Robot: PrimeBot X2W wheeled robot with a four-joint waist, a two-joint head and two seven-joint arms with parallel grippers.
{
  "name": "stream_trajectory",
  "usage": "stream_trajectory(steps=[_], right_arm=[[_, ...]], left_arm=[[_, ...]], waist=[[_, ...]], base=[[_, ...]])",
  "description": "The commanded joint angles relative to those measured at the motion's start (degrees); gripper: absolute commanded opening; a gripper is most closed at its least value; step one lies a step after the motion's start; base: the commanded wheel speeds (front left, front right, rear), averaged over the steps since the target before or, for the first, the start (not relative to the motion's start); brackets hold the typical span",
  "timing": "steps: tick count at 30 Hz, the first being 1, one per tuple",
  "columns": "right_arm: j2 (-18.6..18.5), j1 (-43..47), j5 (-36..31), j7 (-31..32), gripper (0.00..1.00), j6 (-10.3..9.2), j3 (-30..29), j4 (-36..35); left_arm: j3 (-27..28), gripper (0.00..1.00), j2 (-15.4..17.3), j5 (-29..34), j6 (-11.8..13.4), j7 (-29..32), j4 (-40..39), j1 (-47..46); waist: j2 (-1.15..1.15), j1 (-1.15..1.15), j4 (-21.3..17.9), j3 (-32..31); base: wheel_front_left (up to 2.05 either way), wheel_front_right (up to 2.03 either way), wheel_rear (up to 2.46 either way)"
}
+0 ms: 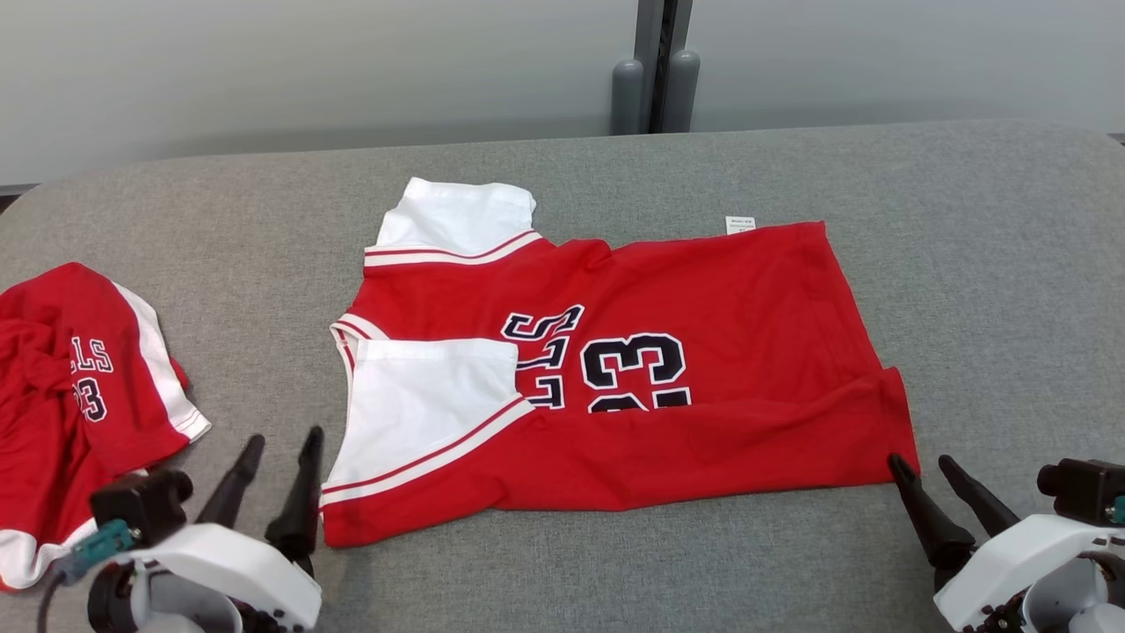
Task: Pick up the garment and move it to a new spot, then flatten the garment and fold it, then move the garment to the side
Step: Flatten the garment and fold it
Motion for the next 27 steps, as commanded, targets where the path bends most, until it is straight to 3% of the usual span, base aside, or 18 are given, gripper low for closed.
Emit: stream_trajectory(steps=[1, 19, 27], right_arm=[[-0.03, 0.11, -0.43, 0.13, 1.0, 0.03, -0.25, 0.11], [2.5, -5.14, -3.64, 1.67, 1.0, 0.03, -3.41, 8.82], [3.99, -6.93, -2.07, 6.07, 1.0, 0.03, -3.69, 11.66]], left_arm=[[0.02, 1.0, -0.01, 0.32, -0.09, -0.16, 0.33, 0.57], [-5.18, 1.0, -4.08, 0.18, -2.45, 5.53, 9.82, -1.35], [-6.75, 1.0, -5.14, -0.51, -3.62, 8.38, 11.22, -2.2]], waist=[[0.0, 0.0, 0.01, 0.03], [0.0, 0.0, 0.83, 1.01], [0.0, 0.0, 0.92, 1.57]], base=[[0.0, 0.0, 0.0], [0.0, 0.0, 0.0], [0.0, 0.0, 0.0]])
